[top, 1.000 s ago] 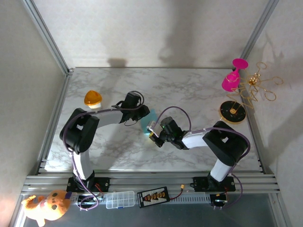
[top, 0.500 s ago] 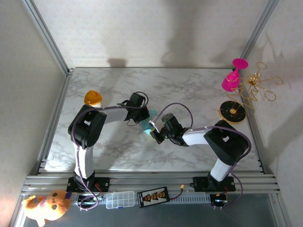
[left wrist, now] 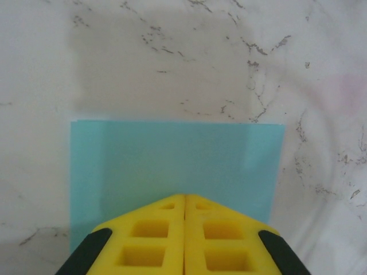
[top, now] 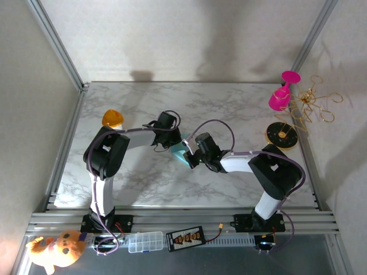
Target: Fold a paper plane with a square sheet of paper (pick it up from the middle)
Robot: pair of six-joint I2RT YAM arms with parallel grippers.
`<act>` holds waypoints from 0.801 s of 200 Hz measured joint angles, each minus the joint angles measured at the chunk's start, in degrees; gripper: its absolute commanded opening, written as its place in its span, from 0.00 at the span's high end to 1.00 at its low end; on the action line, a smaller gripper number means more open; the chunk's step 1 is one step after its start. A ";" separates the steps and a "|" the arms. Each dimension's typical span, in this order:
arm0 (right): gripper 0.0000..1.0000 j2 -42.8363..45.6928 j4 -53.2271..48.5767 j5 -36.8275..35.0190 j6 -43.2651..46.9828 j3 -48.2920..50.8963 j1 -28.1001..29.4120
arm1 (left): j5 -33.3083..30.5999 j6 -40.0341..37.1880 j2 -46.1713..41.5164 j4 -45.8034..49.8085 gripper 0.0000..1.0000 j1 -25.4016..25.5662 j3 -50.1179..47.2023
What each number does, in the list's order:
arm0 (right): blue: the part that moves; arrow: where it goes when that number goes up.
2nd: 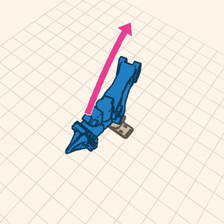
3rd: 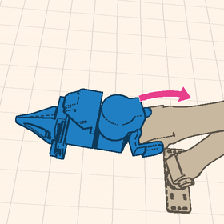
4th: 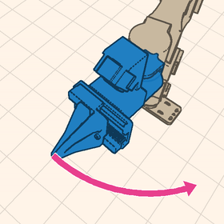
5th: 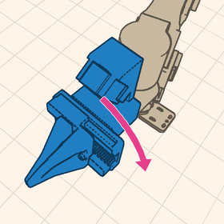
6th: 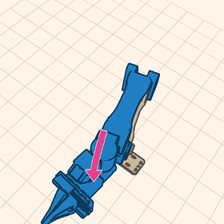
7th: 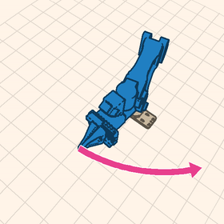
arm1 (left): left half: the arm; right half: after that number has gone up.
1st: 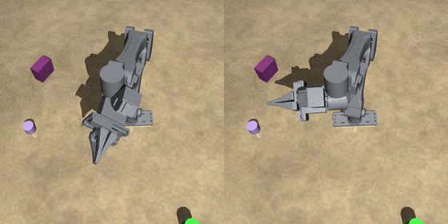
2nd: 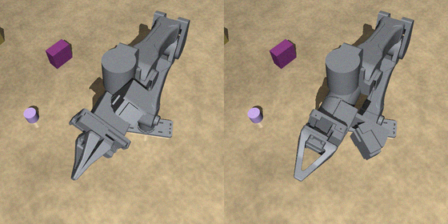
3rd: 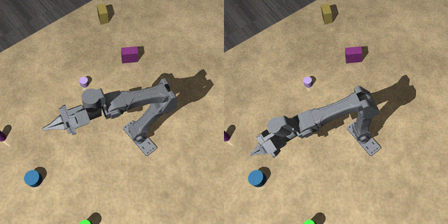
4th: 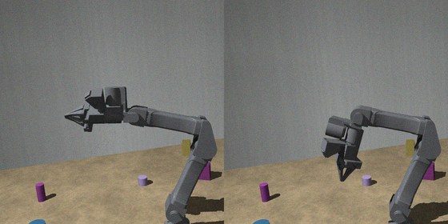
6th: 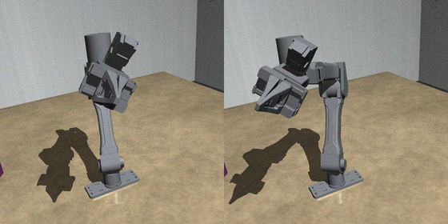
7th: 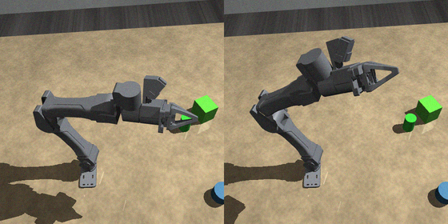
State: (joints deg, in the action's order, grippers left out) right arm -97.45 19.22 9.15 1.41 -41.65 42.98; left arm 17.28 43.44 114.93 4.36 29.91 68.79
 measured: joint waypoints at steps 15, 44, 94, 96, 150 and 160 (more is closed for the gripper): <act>1.00 -0.24 -0.31 -0.24 -0.22 -0.33 0.00 | 0.02 0.00 0.15 -0.04 0.94 0.02 0.13; 1.00 -1.38 -1.01 -0.55 -0.63 -1.22 0.00 | 0.02 0.00 0.22 -0.04 0.94 0.04 0.22; 1.00 -2.43 -3.69 -1.49 -1.73 -2.40 0.00 | 0.04 0.02 0.39 -0.02 0.94 0.04 0.48; 1.00 -2.45 -3.78 -1.46 -1.77 -2.45 0.00 | 0.04 0.02 0.39 -0.02 0.93 0.07 0.48; 0.99 -2.54 -5.57 -1.44 -4.09 -2.93 0.00 | 0.04 0.04 0.42 -0.02 0.93 0.07 0.52; 0.99 -2.54 -5.62 -1.44 -4.28 -2.93 0.00 | 0.04 0.07 0.42 -0.02 0.93 0.07 0.52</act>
State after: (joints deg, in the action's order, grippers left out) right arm -99.98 13.61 7.70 -2.87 -44.58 42.98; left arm 17.32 43.51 115.35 4.34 29.98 69.32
